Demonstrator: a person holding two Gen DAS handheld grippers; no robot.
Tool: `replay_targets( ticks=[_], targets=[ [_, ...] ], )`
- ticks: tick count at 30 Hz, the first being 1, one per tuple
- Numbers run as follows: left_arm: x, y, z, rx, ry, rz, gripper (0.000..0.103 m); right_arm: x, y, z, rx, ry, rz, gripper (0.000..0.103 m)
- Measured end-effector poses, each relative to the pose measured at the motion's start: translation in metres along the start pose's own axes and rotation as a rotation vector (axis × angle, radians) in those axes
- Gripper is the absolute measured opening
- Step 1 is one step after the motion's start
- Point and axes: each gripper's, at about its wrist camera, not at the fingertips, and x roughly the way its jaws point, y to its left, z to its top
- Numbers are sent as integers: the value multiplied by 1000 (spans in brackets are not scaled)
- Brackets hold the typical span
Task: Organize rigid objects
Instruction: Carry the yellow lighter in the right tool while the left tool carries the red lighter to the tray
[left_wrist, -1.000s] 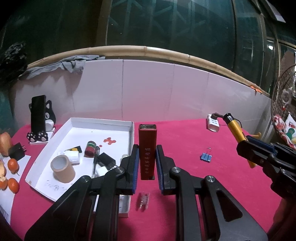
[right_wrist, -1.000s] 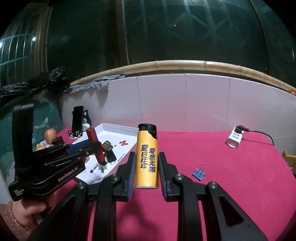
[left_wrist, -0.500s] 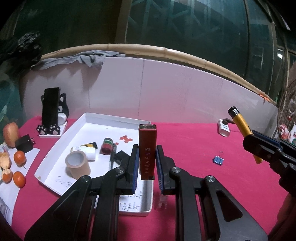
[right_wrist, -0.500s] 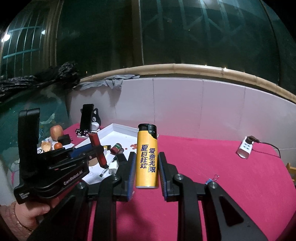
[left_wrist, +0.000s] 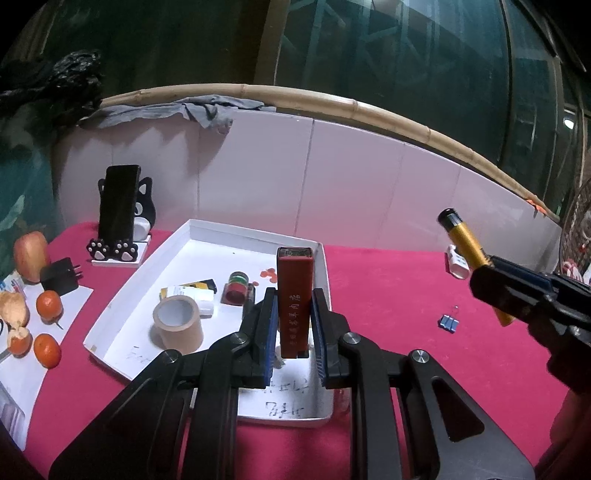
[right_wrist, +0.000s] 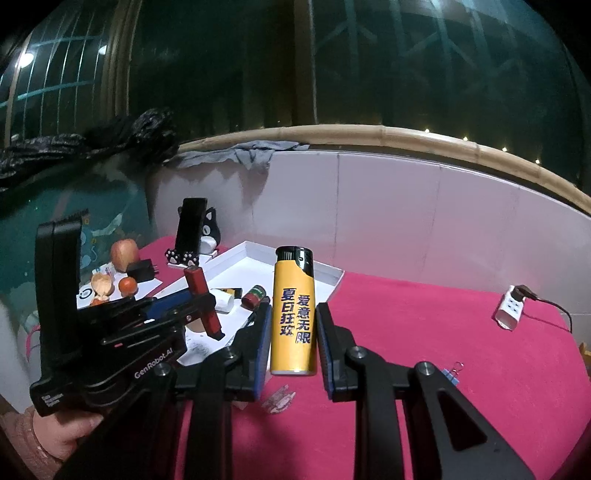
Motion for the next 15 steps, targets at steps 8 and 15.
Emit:
replay_targets(
  ticks=[8,15],
  targets=[
    [0,21,6,-14,-8,35,17,17,12,9,-11,20,25,22],
    [1,41,24,-6,-27,81,17,33,21,20,2,32,50,22]
  ],
)
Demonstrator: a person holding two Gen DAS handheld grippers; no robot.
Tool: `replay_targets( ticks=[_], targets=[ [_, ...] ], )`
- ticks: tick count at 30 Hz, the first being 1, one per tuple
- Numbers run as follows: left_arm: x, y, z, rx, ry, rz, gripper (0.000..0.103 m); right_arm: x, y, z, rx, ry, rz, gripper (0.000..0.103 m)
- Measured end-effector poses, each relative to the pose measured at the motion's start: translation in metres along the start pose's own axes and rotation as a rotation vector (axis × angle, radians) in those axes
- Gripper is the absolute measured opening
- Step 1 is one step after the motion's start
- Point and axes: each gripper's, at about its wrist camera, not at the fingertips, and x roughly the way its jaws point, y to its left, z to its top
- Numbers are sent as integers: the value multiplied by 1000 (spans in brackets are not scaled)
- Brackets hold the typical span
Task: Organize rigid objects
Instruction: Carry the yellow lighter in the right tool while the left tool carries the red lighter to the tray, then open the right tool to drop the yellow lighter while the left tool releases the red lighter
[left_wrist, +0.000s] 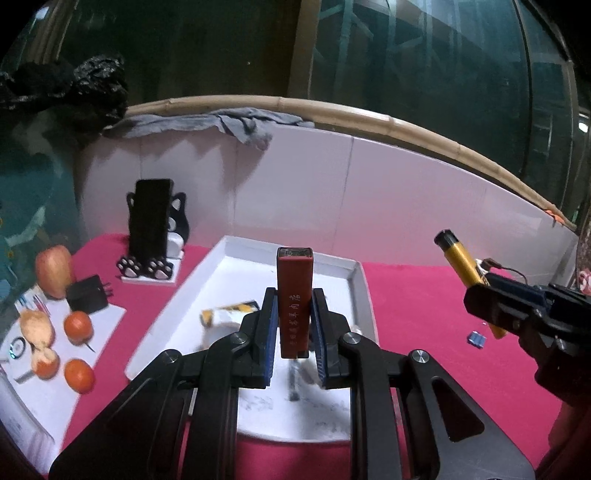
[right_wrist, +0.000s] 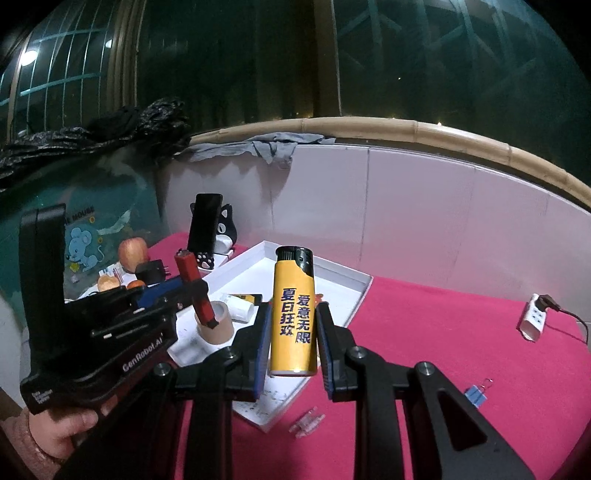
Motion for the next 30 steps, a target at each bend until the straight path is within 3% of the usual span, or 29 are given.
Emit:
replay_targets(
  ticks=[8,15,23,30],
  targets=[
    [26,24,18,-16,49,-4,17,20,7,11,30,31,41,22],
    [86,42,31,-53,190,-50,17,70,11,13,102,131,74,22],
    [130,37,10,-28,312,-20,17,137,11,-13,142,280,8,22],
    [137,33,5,-25,328,-18,17,156,11,-25,147,308,-19,23]
  ],
)
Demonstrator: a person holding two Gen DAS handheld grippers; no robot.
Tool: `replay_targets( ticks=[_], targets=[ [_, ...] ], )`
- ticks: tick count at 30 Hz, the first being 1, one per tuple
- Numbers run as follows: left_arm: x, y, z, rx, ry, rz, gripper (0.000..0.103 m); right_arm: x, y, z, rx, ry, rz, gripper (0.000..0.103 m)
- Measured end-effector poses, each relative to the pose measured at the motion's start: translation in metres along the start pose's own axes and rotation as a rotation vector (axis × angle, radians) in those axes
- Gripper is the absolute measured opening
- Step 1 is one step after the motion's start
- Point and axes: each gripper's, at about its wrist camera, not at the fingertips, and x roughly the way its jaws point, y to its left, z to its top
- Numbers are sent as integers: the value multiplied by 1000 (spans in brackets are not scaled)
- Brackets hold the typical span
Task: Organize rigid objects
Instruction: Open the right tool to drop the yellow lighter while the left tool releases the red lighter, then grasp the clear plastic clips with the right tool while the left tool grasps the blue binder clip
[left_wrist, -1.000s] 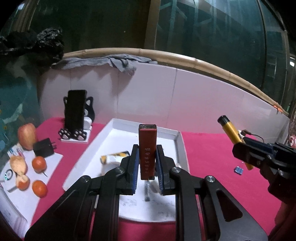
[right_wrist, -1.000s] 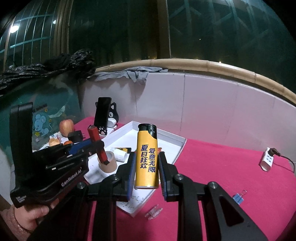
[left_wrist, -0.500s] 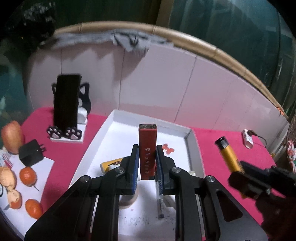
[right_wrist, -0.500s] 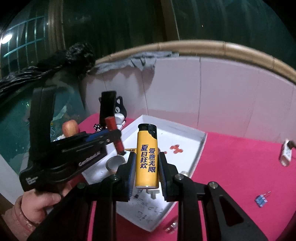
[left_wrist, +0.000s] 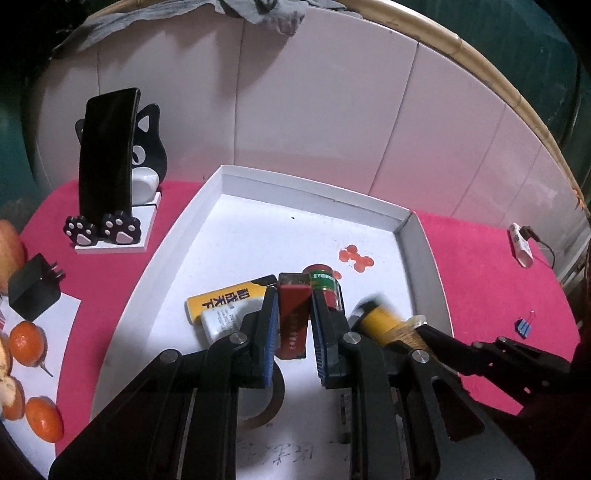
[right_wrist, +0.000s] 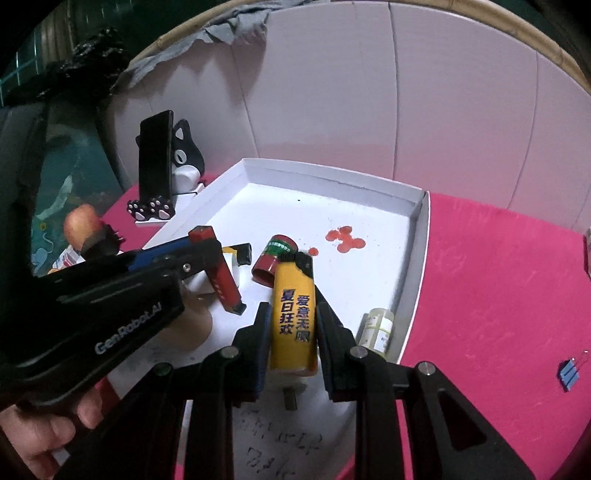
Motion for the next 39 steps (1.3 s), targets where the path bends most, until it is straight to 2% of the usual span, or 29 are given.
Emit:
replay_targets(
  ticks=[2,3,4,5,6,7,8,10,16,20,23,26,33,39],
  targets=[
    [-3,-2,1,-1,-9,-3,17,-2,1,-1,-27,-14,-18,24],
    [-4,-2,2,-2,-8,-6,18,-6,2,-1,-45,-27,-26,28],
    [-6,-3,2,-5,-11,-14,21,-9,2,-1,-55,-37,-29,41],
    [-8,-4,3,-7,-17,-20,31,-14,1,-2,-62,-52,-31,49],
    [-10,-5,4,-8,-21,-23,41,-16,1,-2,-65,-65,-34,68],
    [-12,-6,4,-10,-29,-25,69,-21,0,-3,-68,-80,-36,84],
    [-16,-7,4,-13,-45,-23,91,-24,0,-3,-73,-94,-37,85],
    [-24,-9,4,-17,-76,-2,102,-35,-1,-4,-93,-113,-38,85],
    [-63,-5,-4,-72,-167,-51,103,-90,-30,-22,-136,-188,-9,85],
    [-80,-10,-15,-91,-194,-100,103,-98,-62,-42,-176,-106,76,85],
    [-84,-16,-25,-95,-186,-133,103,-92,-70,-63,-251,-36,108,85],
    [-82,-19,-35,-118,-158,-168,103,-78,-61,-86,-353,40,137,85],
    [-81,-24,-42,-124,-135,-168,103,-43,-22,-103,-585,88,123,85],
    [-81,-29,-44,-109,-132,-174,103,-28,-26,-91,-561,96,145,84]
  ],
)
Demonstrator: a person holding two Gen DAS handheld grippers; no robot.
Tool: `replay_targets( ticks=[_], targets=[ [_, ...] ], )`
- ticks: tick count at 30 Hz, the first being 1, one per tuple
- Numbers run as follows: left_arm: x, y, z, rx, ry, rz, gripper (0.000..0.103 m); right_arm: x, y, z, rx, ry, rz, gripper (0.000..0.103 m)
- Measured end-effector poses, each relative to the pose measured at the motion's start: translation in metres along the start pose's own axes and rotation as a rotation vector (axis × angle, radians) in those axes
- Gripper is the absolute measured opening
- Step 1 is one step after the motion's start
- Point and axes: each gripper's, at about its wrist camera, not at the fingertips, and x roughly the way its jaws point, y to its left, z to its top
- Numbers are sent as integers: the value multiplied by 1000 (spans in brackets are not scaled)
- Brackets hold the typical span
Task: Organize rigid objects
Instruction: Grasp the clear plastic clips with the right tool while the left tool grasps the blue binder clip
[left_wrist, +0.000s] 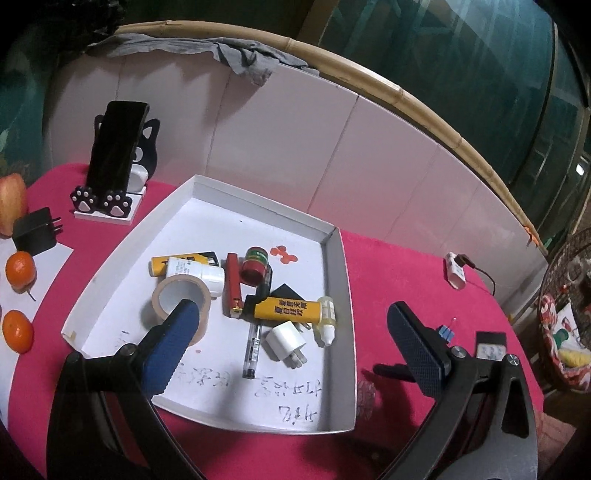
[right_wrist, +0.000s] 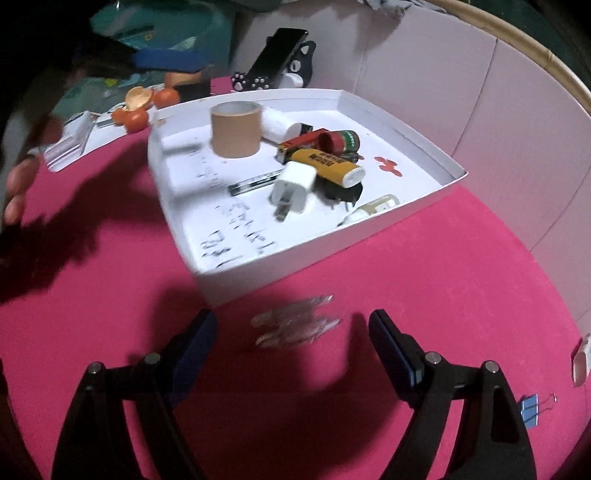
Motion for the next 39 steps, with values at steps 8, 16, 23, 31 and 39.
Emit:
replay_targets(
  ticks=[8,16,23,31,39],
  targets=[
    [12,-34,-5,92,34,-40,103,-23,2,-22,64,-27,23,46],
    [46,-125,-33,343,92,-158,103,-105,-66,-117,476,-133,-139,46],
    [136,-207,-67,466,310,-184,103,-147,-120,-178,755,-162,-344,46],
    [193,-263,-89,609,376,-157,102,-153,-127,-188,828,-200,-327,46],
    [217,-267,-86,633,363,-158,88,-155,-132,-199,877,-220,-259,46]
  ],
)
